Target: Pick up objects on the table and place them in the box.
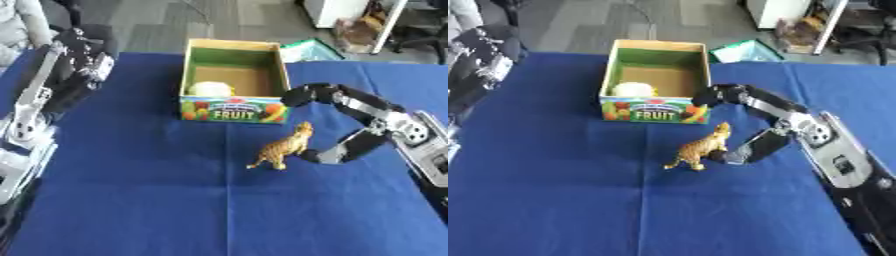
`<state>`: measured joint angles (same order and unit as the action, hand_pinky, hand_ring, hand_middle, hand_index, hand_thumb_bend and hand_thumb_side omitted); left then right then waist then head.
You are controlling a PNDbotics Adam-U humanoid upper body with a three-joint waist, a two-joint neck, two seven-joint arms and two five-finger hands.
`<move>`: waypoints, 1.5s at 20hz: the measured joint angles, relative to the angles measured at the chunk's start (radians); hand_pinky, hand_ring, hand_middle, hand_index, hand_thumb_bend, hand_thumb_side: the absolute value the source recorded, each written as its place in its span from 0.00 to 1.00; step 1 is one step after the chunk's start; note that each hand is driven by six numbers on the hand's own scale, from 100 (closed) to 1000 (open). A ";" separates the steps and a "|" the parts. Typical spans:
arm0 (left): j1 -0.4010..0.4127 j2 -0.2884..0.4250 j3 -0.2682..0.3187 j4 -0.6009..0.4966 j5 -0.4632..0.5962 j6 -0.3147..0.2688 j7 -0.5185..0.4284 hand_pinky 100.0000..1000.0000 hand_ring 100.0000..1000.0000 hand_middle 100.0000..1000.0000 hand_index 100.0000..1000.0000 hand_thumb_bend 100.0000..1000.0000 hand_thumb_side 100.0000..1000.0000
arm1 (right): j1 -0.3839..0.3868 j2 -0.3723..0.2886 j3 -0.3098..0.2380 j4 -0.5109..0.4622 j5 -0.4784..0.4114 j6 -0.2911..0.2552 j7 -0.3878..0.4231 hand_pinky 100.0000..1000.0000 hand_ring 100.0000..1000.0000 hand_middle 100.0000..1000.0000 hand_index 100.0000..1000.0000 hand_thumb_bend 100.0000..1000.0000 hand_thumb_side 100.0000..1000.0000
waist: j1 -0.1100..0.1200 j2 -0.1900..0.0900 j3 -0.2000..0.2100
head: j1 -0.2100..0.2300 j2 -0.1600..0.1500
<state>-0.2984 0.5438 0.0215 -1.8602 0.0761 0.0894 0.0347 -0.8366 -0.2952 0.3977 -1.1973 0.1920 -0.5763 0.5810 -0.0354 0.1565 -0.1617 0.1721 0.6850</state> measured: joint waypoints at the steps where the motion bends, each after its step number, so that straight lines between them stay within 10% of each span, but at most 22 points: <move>1: 0.000 -0.001 0.000 0.000 -0.001 0.001 -0.001 0.69 0.65 0.66 0.76 0.16 0.46 | 0.000 0.005 0.000 0.001 0.024 0.000 0.000 0.81 0.93 0.81 0.84 0.39 0.11 | 0.001 0.000 0.000 | -0.001 0.000; 14: 0.006 -0.017 -0.001 0.000 -0.007 0.007 -0.009 0.69 0.65 0.66 0.76 0.15 0.47 | 0.006 0.056 -0.053 0.077 0.235 0.000 0.000 0.79 0.90 0.78 0.80 0.38 0.09 | 0.004 0.000 0.003 | -0.008 0.000; 30: 0.007 -0.025 -0.003 0.000 -0.012 0.007 -0.010 0.69 0.65 0.66 0.76 0.14 0.47 | 0.010 0.082 -0.095 0.078 0.250 0.000 0.000 0.76 0.86 0.71 0.74 0.36 0.04 | 0.005 0.000 0.006 | -0.017 0.000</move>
<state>-0.2909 0.5190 0.0184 -1.8603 0.0640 0.0967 0.0251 -0.8265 -0.2133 0.3025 -1.1191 0.4418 -0.5767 0.5807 -0.0302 0.1567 -0.1556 0.1549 0.6850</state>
